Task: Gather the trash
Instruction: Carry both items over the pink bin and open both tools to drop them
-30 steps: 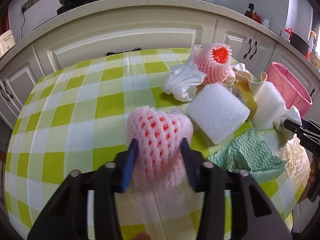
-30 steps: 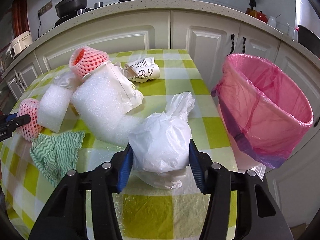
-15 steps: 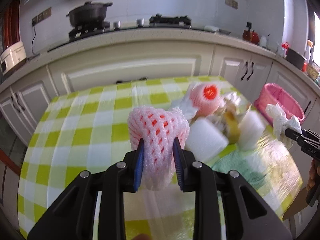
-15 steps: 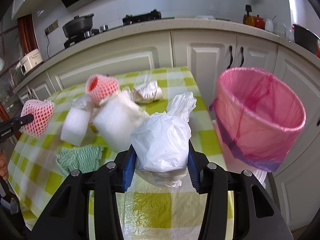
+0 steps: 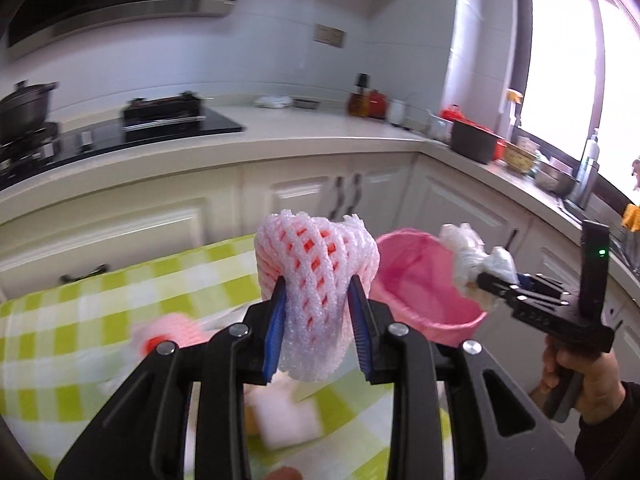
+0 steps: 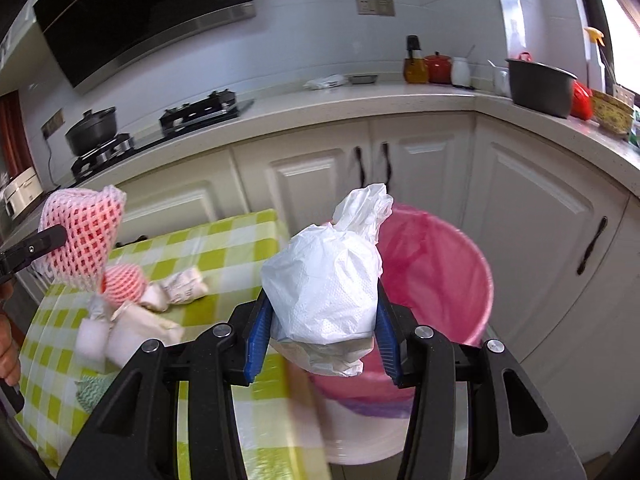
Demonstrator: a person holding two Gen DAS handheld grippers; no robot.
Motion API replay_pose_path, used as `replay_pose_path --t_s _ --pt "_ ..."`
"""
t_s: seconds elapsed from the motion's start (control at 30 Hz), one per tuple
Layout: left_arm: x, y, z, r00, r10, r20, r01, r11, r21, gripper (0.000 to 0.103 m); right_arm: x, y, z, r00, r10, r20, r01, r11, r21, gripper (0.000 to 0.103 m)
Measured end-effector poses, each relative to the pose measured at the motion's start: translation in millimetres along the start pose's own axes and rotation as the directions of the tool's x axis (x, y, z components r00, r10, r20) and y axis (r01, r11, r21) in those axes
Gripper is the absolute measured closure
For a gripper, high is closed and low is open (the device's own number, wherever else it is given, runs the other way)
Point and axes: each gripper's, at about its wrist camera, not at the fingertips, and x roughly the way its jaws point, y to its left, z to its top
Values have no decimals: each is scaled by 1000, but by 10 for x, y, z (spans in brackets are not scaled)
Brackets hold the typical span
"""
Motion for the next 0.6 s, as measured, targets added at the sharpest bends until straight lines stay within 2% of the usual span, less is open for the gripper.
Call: replay_pose_path --t_s 0.1,0.23,0.43,0.53,0.6 --pt "353 -335 130 997 -69 -22 69 998 15 71 111 -182 22 1000 -13 -15 13 1000 7 58" --pt "753 -656 215 991 -122 -56 123 992 16 71 235 -389 49 999 -37 -28 37 999 10 57" --pt "1243 -893 212 980 -164 -117 164 986 -10 71 345 -628 39 998 -39 -44 41 998 55 53" --pt "1435 -949 201 974 -178 -141 175 984 -35 66 394 -708 23 998 -26 -55 30 997 72 52" --pt "1533 -940 190 967 -201 -156 194 979 -63 57 415 -750 9 998 -26 -55 30 996 80 47"
